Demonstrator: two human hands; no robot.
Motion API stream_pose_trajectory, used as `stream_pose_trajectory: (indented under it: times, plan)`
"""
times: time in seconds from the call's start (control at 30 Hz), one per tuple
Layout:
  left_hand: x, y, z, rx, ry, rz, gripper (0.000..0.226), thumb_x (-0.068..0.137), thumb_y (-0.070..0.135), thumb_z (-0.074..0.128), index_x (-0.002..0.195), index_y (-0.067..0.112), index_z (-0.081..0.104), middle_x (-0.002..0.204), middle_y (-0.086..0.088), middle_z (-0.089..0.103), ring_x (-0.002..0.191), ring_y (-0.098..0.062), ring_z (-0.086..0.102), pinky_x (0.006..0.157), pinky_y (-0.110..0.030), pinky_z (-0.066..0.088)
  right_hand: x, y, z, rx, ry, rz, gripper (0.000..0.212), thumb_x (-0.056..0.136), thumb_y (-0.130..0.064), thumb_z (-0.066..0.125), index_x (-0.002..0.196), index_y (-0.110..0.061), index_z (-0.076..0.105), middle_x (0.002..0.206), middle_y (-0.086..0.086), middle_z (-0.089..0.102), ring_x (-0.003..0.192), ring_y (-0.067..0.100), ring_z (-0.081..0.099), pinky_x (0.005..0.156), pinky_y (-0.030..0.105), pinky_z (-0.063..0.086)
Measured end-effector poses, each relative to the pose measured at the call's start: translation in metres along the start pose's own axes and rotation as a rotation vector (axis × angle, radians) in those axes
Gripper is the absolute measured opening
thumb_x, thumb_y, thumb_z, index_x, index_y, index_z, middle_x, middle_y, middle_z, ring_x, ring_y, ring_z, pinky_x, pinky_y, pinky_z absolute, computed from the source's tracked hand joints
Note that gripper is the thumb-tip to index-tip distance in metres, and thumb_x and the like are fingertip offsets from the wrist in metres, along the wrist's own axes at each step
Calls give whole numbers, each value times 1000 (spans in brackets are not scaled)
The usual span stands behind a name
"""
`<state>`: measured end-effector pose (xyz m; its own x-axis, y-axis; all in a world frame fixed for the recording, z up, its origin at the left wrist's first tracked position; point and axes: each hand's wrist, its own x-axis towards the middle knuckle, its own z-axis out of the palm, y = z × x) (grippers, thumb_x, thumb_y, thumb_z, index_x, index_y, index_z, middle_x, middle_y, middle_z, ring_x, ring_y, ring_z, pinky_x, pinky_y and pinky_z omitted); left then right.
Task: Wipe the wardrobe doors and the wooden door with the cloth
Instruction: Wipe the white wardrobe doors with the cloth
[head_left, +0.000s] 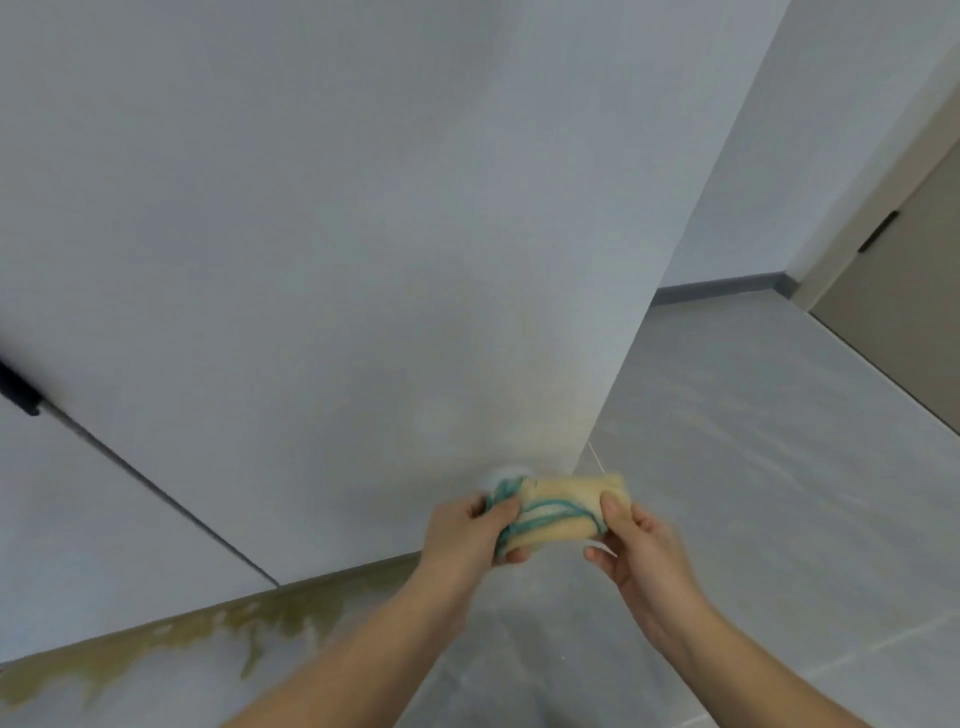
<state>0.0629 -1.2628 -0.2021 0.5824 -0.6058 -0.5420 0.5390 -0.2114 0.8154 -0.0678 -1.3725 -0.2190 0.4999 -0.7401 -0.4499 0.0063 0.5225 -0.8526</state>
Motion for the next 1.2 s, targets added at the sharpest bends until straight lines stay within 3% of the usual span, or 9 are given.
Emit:
stream_pose_trajectory:
  times: [0.07,0.2,0.3,0.43,0.5,0.63,0.8,0.9,1.2]
  plan:
    - [31,-38,1,-7,32,-165,12,92,2,61,82,-2,65,75,-16,67,53,-17,63,48,-24,56,27,38,-21,-27,71,150,19,94,-18,60,100,0,66,73,6,71,58,10,66,49,21,52]
    - [86,-89,0,21,129,-343,7,91,-1,61,85,-3,64,71,-17,67,48,-20,62,41,-23,52,80,90,-43,-168,134,335,19,98,-11,55,102,6,65,73,12,70,60,16,65,48,22,52]
    - [119,-112,-3,11,201,-430,5,91,-2,60,88,-6,61,74,-20,65,41,-20,61,35,-23,49,112,111,-41,-242,188,377,14,98,-9,56,96,3,64,76,14,67,62,19,64,47,23,53]
    - [153,-124,-4,-38,247,-467,5,91,-2,58,94,-6,58,82,-21,62,56,-28,60,33,-23,46,147,123,-31,-289,236,356,18,95,-9,58,96,8,65,74,16,64,61,23,62,64,36,57]
    - [162,-125,-2,-34,247,-476,10,92,-3,56,101,-8,57,88,-24,61,62,-30,58,31,-23,46,155,127,-28,-313,272,350,21,94,-8,59,100,10,65,81,19,66,66,26,64,63,37,58]
    - [161,-126,-1,-43,253,-462,17,91,-4,57,106,-11,58,97,-28,62,62,-31,58,31,-22,44,152,124,-24,-373,335,287,14,94,-8,59,96,5,65,88,20,65,70,26,63,43,22,52]
    - [143,-106,0,-86,225,-388,8,91,-4,56,92,-11,61,79,-24,64,53,-28,61,34,-21,46,136,100,-17,-380,321,214,17,95,-12,60,79,-6,63,82,13,66,71,22,65,59,26,58]
    - [121,-80,0,-92,178,-326,9,91,-3,56,91,-11,62,76,-25,65,47,-26,64,36,-21,47,117,74,-9,-305,290,167,16,95,-11,59,84,-2,66,81,13,67,70,20,64,66,29,58]
    - [37,30,8,-122,-15,-125,14,95,4,54,90,-4,65,70,-17,71,54,-22,70,43,-21,53,46,-37,28,-153,184,1,16,95,-14,61,87,-1,68,77,10,68,65,15,63,56,20,53]
